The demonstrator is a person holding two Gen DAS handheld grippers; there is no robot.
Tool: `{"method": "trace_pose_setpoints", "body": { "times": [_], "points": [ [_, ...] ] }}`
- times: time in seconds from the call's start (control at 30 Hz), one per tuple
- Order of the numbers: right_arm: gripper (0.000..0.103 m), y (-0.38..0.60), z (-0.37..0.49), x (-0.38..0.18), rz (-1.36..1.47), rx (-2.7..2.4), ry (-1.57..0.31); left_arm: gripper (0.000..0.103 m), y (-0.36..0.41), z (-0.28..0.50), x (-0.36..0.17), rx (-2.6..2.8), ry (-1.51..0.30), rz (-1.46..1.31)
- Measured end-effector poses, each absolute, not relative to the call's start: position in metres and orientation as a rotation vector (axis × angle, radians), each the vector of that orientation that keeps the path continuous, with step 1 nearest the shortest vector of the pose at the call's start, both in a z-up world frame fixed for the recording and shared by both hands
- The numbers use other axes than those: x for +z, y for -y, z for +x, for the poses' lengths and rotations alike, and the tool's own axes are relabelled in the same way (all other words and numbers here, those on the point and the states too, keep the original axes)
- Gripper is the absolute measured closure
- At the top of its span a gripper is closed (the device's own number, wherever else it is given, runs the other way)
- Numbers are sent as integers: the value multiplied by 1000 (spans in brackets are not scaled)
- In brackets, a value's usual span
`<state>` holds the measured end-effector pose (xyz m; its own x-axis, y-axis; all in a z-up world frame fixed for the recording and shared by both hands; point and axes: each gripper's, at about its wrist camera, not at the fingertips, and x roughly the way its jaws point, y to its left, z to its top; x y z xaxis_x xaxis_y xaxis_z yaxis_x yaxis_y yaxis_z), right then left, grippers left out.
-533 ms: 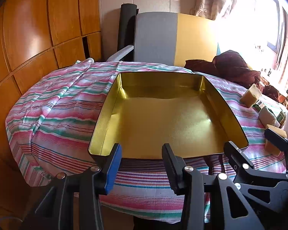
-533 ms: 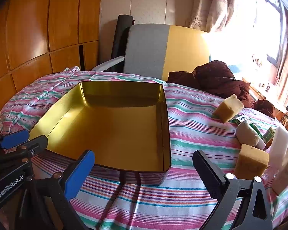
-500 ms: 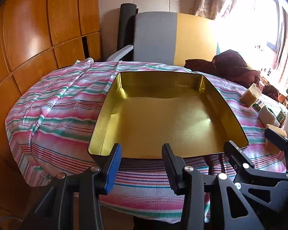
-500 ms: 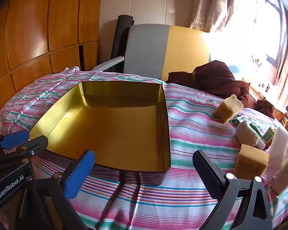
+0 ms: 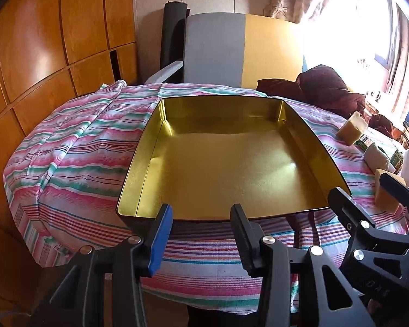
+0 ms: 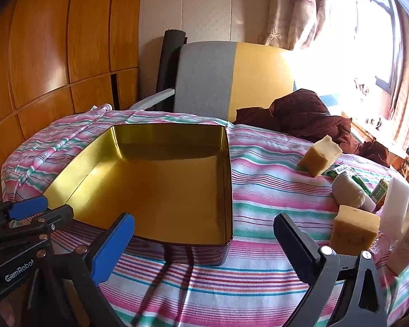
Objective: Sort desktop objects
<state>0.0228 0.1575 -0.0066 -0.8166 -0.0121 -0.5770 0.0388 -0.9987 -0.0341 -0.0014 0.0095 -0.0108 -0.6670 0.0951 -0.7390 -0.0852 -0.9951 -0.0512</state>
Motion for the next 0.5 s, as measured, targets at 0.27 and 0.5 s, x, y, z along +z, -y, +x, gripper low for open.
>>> {"method": "trace_pose_setpoints", "body": {
  "times": [0.27, 0.5],
  "points": [
    [0, -183, 40, -3, 808, -2891, 36, 56, -21, -2, -18, 2636, 48, -1242],
    [0, -233, 57, -9, 785, -2876, 159, 52, -49, 5, -20, 2524, 6, -1187]
  ]
}}
